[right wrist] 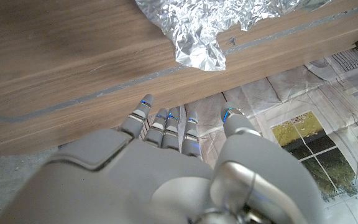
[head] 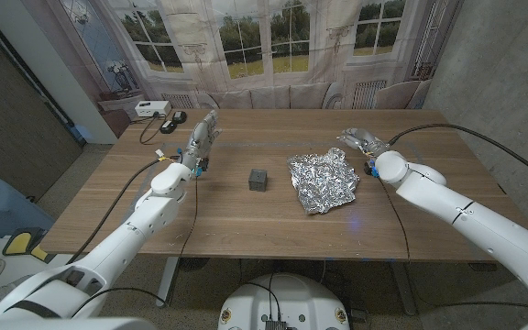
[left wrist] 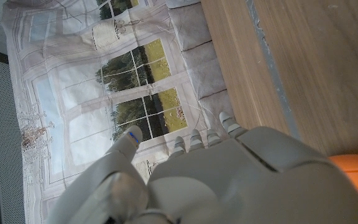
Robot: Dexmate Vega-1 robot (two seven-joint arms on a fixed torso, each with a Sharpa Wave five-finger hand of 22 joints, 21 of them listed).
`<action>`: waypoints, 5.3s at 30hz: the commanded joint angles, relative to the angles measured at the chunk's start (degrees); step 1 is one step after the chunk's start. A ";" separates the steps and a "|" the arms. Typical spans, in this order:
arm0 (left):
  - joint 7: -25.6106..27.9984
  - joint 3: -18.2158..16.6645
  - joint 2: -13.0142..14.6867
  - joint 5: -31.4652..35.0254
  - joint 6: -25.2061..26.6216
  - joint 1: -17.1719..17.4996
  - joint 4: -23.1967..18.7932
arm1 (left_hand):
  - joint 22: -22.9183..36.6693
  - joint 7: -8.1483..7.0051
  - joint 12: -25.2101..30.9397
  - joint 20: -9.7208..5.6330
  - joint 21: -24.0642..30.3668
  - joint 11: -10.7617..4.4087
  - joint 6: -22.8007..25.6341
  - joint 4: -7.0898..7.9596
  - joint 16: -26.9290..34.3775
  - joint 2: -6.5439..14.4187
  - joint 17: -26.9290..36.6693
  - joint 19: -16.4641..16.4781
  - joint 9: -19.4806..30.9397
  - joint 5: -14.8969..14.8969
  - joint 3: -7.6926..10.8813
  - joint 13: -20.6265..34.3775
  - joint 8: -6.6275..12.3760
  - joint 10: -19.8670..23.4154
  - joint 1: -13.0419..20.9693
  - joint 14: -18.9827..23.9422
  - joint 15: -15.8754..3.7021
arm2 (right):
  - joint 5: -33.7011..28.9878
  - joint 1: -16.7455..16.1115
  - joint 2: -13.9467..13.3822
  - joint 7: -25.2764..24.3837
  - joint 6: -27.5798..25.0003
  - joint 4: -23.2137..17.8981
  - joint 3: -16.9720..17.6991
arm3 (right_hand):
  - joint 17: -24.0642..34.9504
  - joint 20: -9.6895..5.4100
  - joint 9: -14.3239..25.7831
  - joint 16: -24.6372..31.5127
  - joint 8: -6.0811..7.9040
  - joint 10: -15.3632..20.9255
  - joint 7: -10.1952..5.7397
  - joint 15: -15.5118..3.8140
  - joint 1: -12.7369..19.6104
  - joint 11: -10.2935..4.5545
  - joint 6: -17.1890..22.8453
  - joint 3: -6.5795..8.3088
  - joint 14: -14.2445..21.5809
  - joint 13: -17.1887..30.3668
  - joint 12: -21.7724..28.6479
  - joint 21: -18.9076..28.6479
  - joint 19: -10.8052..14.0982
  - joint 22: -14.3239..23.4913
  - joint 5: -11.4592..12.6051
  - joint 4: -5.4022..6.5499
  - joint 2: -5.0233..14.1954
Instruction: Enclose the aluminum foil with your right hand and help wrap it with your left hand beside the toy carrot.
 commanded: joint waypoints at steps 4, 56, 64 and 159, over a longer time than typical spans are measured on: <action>1.58 -1.25 1.15 -1.09 0.89 2.63 -2.80 | 0.14 -0.30 -0.36 0.87 -0.23 0.64 0.23 0.04 0.24 -0.10 0.10 -0.35 0.01 0.41 -0.56 0.01 0.13 -0.14 -0.79 -1.44 0.60 | -8.01 2.27 -0.51 2.13 -8.33 -3.29 -4.85 | -0.03 -0.14 0.01 0.21 0.27 0.60 -0.02 -0.19 0.91 -0.21 0.98 0.37 0.71 0.02 0.35 0.55 0.92 0.08 0.04 -0.33 -0.16; 2.85 -4.42 4.05 -2.89 0.13 7.89 -7.40 | 0.18 -0.24 -0.42 0.75 -0.85 0.89 1.09 0.20 0.39 -0.09 0.15 -0.16 -0.06 0.68 -1.47 -0.14 0.17 -0.07 -2.03 -1.56 0.63 | -31.26 10.56 6.81 6.26 -24.42 1.19 -20.68 | 0.07 -3.53 0.09 2.51 4.69 15.12 -1.98 -7.73 22.24 -5.77 21.23 2.71 12.77 -0.61 2.87 2.30 12.61 0.03 1.10 -0.66 -2.49; 2.73 -4.52 4.06 -3.12 0.20 7.95 -7.33 | 0.18 -0.23 -0.41 0.73 -0.95 0.87 1.13 0.27 0.42 -0.19 0.17 -0.14 -0.06 0.71 -1.67 -0.15 0.14 -0.01 -2.31 -1.55 0.59 | -34.73 10.49 8.23 3.62 -25.08 3.29 -21.69 | 1.83 -5.62 0.09 6.15 5.90 21.85 -3.75 -11.88 30.81 -8.50 27.65 2.55 19.71 -0.14 4.66 3.32 16.71 0.21 0.94 -0.66 -0.54; 1.40 -5.89 5.08 -4.12 -2.06 10.72 -9.06 | 0.20 -0.22 -0.48 0.83 -1.94 0.81 1.23 0.23 0.47 0.07 0.12 0.43 -0.11 1.10 -2.63 -0.27 -0.03 0.02 -3.62 -1.47 0.60 | -18.22 -2.01 16.34 -16.51 19.72 2.19 -3.04 | 9.36 -8.56 12.08 9.34 20.99 37.56 -1.48 -14.17 41.03 -10.04 38.38 -8.60 29.25 9.31 14.44 6.60 20.19 1.03 4.44 1.70 0.33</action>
